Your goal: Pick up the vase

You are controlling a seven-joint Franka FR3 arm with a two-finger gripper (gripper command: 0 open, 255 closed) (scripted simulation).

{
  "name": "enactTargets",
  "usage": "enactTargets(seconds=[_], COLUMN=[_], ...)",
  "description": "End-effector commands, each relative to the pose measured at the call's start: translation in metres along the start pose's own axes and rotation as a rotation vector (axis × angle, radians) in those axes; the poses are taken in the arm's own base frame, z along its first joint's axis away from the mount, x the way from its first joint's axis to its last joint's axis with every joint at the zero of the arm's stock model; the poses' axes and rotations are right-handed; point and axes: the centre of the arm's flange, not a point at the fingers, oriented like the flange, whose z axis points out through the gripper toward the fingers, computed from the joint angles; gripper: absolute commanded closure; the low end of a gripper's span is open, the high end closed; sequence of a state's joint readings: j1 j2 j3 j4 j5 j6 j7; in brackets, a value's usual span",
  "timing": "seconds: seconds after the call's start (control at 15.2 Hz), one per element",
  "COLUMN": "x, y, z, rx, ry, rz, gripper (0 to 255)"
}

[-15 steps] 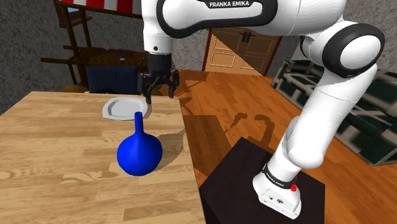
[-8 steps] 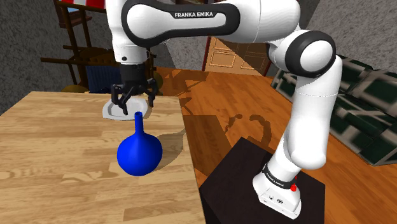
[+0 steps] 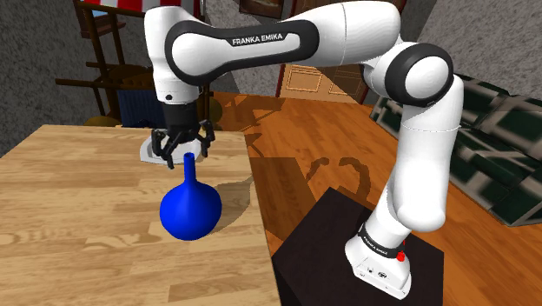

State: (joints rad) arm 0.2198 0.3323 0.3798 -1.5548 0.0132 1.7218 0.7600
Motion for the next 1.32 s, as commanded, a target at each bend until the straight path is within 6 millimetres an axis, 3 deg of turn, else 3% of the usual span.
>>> enactTargets(seconds=[0.0,0.59,1.25], x=[0.000,0.000,-0.011], y=[0.000,0.000,0.000], z=[0.001,0.001,-0.050], rx=[0.000,0.000,0.000], ry=[0.000,0.000,0.000], rz=[0.000,0.000,0.000], gripper=[255,255,255])
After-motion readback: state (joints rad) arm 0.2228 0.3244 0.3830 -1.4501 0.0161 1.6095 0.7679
